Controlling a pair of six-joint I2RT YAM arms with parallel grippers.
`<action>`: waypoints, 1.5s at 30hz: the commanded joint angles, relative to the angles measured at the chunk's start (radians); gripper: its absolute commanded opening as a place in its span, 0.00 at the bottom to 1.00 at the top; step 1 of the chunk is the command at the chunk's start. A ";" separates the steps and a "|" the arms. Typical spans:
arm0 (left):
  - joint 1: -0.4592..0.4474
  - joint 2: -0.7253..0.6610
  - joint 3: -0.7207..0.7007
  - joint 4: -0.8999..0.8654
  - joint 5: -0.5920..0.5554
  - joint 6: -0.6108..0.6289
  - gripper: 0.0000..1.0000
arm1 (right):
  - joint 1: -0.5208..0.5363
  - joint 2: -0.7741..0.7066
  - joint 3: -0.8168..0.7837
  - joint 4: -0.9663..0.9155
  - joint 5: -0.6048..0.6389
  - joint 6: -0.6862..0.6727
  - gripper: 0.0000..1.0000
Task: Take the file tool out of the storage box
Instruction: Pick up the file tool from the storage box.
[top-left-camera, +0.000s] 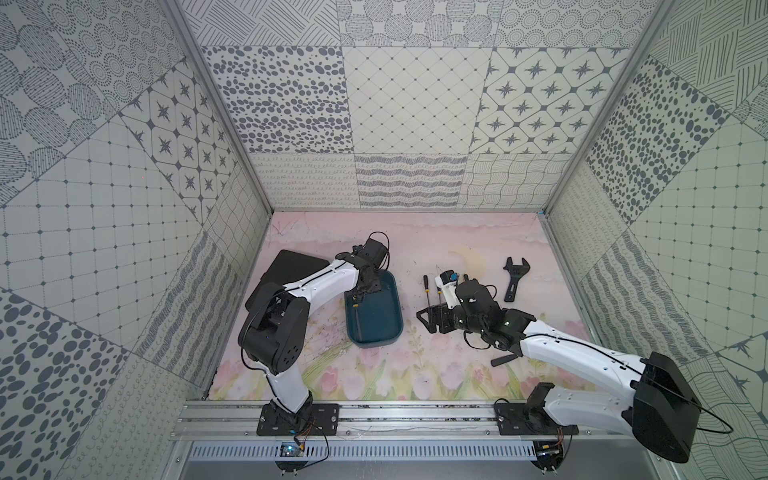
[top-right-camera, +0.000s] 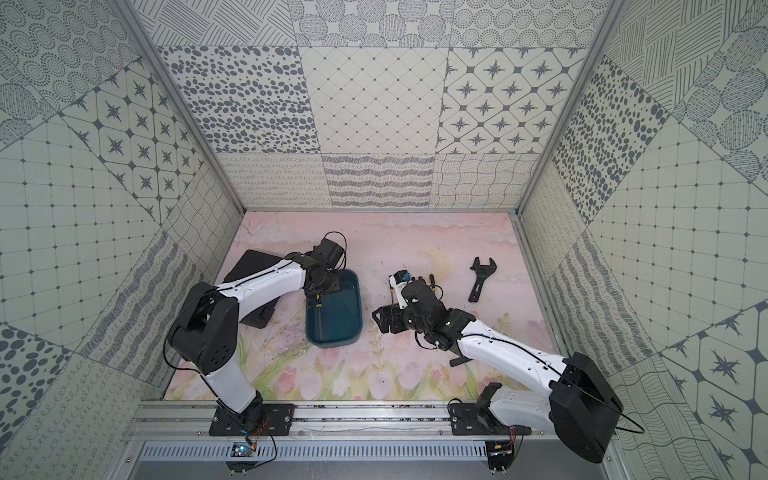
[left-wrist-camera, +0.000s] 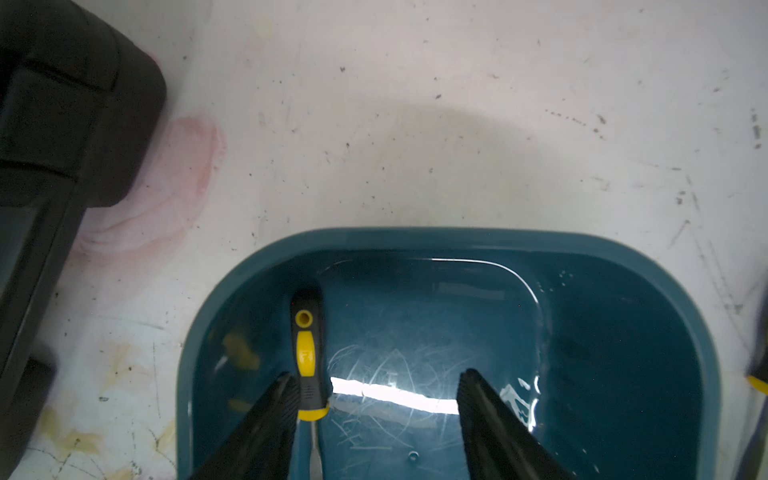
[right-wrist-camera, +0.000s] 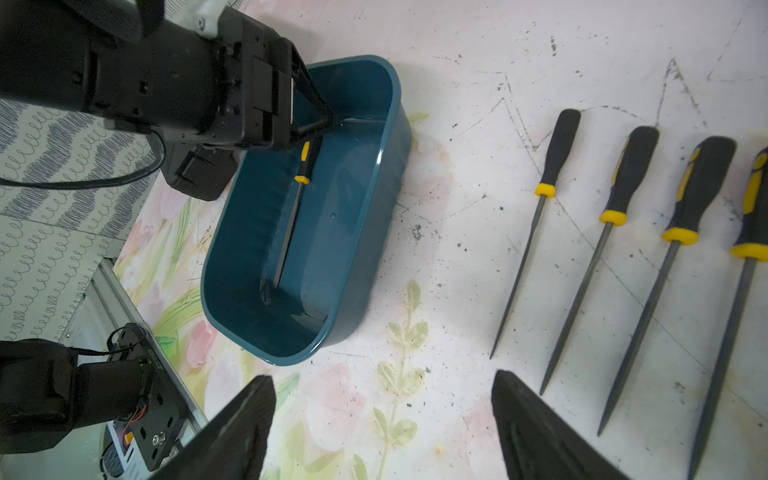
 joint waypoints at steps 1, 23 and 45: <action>-0.001 0.034 0.027 -0.077 -0.092 0.006 0.61 | -0.014 -0.034 -0.016 0.048 -0.011 -0.004 0.87; 0.011 0.165 0.065 -0.124 -0.113 0.007 0.55 | -0.056 -0.046 -0.062 0.080 -0.041 0.029 0.86; 0.026 0.161 0.017 -0.014 0.020 0.001 0.47 | -0.057 -0.040 -0.077 0.092 -0.039 0.043 0.86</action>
